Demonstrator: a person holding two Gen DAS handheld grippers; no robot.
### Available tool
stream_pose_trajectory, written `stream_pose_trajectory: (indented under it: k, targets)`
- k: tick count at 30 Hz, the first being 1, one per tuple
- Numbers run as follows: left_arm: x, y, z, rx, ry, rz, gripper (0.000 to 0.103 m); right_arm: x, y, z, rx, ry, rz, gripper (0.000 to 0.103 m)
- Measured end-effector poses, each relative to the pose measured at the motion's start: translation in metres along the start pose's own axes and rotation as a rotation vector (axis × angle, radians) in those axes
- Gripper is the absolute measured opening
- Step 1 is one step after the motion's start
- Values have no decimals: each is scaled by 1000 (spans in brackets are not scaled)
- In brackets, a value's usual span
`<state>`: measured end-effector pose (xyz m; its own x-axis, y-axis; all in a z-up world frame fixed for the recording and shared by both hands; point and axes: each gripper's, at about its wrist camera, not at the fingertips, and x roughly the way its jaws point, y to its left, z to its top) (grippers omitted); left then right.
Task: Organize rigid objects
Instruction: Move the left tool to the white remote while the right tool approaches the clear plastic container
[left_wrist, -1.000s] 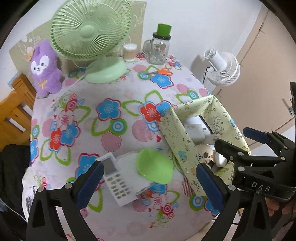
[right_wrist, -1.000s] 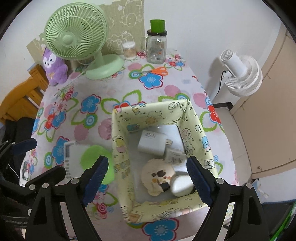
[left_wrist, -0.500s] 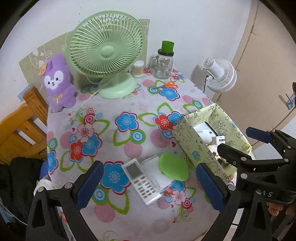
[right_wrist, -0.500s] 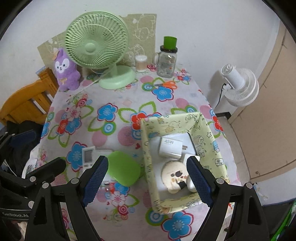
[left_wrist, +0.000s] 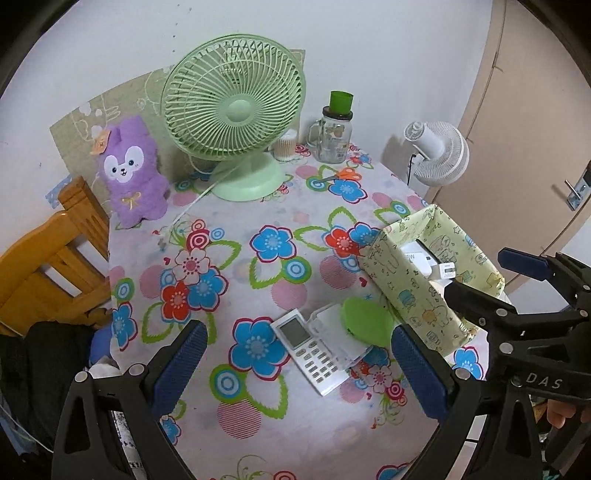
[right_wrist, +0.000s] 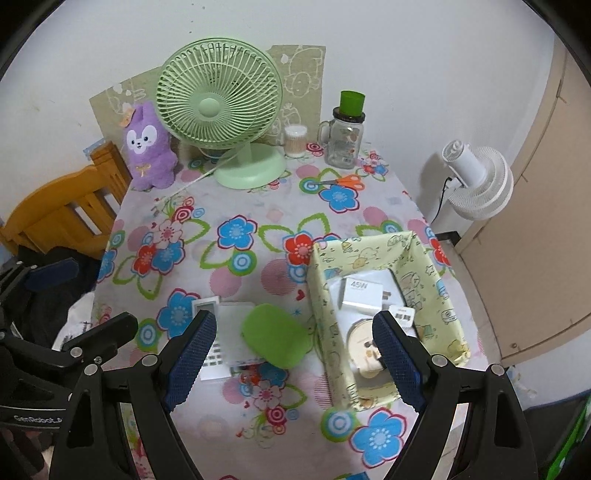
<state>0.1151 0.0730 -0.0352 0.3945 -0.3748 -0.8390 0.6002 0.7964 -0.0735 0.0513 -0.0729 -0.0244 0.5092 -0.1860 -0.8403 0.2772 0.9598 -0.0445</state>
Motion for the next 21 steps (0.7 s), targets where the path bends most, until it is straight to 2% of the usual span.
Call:
stream_pose_trajectory:
  k: [13,21]
  targets:
    - [47,23,-23,-48,114,7,101,38,12,-11,22,51,13,88]
    - [84,25,-38,-134,182,-19,101,64,23,-6,7,84,53,88]
